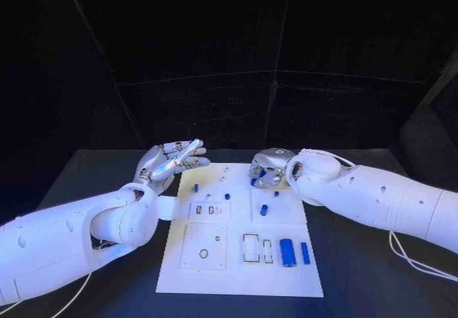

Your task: Assemble the parts on the task board

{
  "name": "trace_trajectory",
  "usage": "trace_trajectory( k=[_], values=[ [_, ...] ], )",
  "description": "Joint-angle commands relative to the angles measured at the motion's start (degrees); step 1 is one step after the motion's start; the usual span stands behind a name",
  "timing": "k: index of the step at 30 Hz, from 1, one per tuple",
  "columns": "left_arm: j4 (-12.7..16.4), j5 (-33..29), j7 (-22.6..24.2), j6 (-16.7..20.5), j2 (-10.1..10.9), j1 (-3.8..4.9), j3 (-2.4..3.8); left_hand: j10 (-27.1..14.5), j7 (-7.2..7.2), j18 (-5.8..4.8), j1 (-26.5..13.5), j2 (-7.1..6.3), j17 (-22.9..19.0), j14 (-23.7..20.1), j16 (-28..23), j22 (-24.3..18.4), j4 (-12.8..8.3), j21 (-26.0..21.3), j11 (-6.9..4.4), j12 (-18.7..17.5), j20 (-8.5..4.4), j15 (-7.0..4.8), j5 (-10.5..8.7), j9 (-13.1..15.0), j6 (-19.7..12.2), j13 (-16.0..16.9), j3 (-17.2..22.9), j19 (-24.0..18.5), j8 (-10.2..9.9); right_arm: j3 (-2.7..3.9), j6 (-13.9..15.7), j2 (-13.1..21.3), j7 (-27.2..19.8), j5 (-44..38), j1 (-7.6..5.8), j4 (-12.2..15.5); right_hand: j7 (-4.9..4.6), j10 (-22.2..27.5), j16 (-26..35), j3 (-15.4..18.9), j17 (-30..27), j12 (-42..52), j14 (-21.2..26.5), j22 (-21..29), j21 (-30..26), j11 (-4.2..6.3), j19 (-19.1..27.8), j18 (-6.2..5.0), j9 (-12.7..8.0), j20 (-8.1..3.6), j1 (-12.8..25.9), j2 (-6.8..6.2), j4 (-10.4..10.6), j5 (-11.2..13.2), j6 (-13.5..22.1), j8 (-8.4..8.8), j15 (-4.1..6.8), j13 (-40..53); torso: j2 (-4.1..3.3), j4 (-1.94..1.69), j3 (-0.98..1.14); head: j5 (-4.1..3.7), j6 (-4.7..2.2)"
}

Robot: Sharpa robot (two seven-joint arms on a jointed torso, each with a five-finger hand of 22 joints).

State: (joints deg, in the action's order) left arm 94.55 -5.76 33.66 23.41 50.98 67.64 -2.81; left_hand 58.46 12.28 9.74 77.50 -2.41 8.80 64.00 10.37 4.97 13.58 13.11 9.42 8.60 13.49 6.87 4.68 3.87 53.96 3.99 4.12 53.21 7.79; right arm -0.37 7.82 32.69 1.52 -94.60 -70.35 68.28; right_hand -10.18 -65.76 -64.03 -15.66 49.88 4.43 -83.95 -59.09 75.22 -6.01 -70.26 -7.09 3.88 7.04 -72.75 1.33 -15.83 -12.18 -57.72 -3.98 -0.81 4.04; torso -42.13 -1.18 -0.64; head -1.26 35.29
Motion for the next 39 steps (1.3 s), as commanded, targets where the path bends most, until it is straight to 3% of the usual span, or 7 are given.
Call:
trace_trajectory(
  k=[1,6,16,21,28,39],
  values=[
    [0.2,0.5,0.0,-0.9,0.1,0.16,0.04,0.0,0.06,0.82,0.7,0.02,0.1,-0.3,-0.2,-0.1,-0.5,-0.3,0.10,-0.2,0.01,0.10,-0.20,-0.1,0.4,-0.1,0.0,0.6,-0.1,0.04,-1.2,-0.1,-0.1,-0.4,-0.15,-0.1,0.10,-0.8,-0.7,-0.7,0.7,0.3,-1.0,-1.1,0.7,0.17,-0.7,1.09,0.1,-0.05,0.1,0.81,0.1,0.3,-0.7,-0.26,-0.05,0.1,-0.16,0.02,-0.04,0.03,0.02],
    [0.2,0.5,-0.1,-1.0,0.1,0.20,0.04,0.0,0.10,0.82,0.6,0.03,0.1,-0.4,-0.3,-0.1,-0.5,-0.4,0.13,-0.3,0.02,0.12,-0.20,-0.1,0.3,-0.1,0.0,0.6,-0.1,0.04,-2.1,-0.5,0.1,-0.4,-0.14,-0.6,0.35,-2.1,-1.9,-2.0,1.8,0.7,-1.0,-2.7,1.7,0.52,-1.6,1.36,0.2,-0.23,-0.2,1.21,0.1,0.6,-2.0,-0.62,0.21,0.2,-0.02,0.00,-0.03,0.05,0.44],
    [0.2,0.5,-0.2,-1.0,0.2,0.23,0.04,0.0,0.11,0.81,0.6,0.04,0.1,-0.4,-0.3,-0.1,-0.5,-0.4,0.14,-0.3,0.03,0.12,-0.20,-0.1,0.3,-0.1,0.0,0.6,-0.1,0.03,-2.2,-1.0,0.1,-0.5,-0.14,-1.3,0.70,-3.4,-3.6,-4.2,3.3,0.7,-0.9,-4.5,3.0,0.89,-2.3,1.65,0.2,-0.49,-0.6,1.47,0.0,1.6,-3.3,-0.72,0.54,0.2,-0.06,0.00,-0.03,-0.02,0.59],
    [0.2,0.5,-0.2,-1.1,0.3,0.25,0.04,0.0,0.12,0.81,0.7,0.13,0.1,-0.4,-0.3,-0.1,-0.6,-0.4,0.15,-0.4,0.04,0.14,-0.18,-0.1,0.4,-0.1,0.0,0.6,-0.1,0.03,1.6,-0.8,-0.5,-0.4,-0.13,-0.7,0.95,-4.2,-4.6,-5.1,4.4,0.9,-1.0,-5.9,3.8,1.16,-3.1,1.89,0.3,-0.61,-1.0,1.63,0.1,2.5,-4.1,-0.91,0.72,0.4,-0.04,0.03,-0.05,0.00,0.37],
    [0.2,0.5,-0.2,-1.2,0.5,0.30,0.04,0.0,0.12,0.81,0.7,0.22,0.1,-0.5,-0.4,-0.2,-0.6,-0.5,0.16,-0.4,0.05,0.16,-0.17,-0.1,0.4,-0.1,0.0,0.6,-0.1,0.05,9.1,0.2,-0.9,1.2,-0.13,1.5,1.06,-4.5,-5.2,-5.4,5.2,0.9,-1.1,-6.9,4.3,1.25,-3.7,2.09,0.3,-0.68,-0.9,1.45,0.1,2.7,-4.5,-0.96,0.79,0.4,-0.05,-0.05,-0.10,0.03,-0.11],
    [0.0,0.5,-0.3,-1.6,0.3,0.33,0.04,0.0,0.13,0.81,1.1,0.57,0.1,-0.6,-0.7,-0.3,-1.0,-0.6,0.18,-0.6,0.10,0.22,-0.15,-0.1,0.4,-0.1,0.1,0.6,-0.2,0.07,12.5,-3.0,-0.2,1.7,-0.16,-1.7,0.99,-4.2,-5.6,-5.8,5.4,0.6,-1.1,-7.3,4.5,1.17,-3.9,2.15,0.2,-0.70,-0.8,1.28,0.2,2.8,-4.3,-0.75,0.75,0.3,-0.18,-0.20,-0.04,0.32,-0.53]
  ],
)
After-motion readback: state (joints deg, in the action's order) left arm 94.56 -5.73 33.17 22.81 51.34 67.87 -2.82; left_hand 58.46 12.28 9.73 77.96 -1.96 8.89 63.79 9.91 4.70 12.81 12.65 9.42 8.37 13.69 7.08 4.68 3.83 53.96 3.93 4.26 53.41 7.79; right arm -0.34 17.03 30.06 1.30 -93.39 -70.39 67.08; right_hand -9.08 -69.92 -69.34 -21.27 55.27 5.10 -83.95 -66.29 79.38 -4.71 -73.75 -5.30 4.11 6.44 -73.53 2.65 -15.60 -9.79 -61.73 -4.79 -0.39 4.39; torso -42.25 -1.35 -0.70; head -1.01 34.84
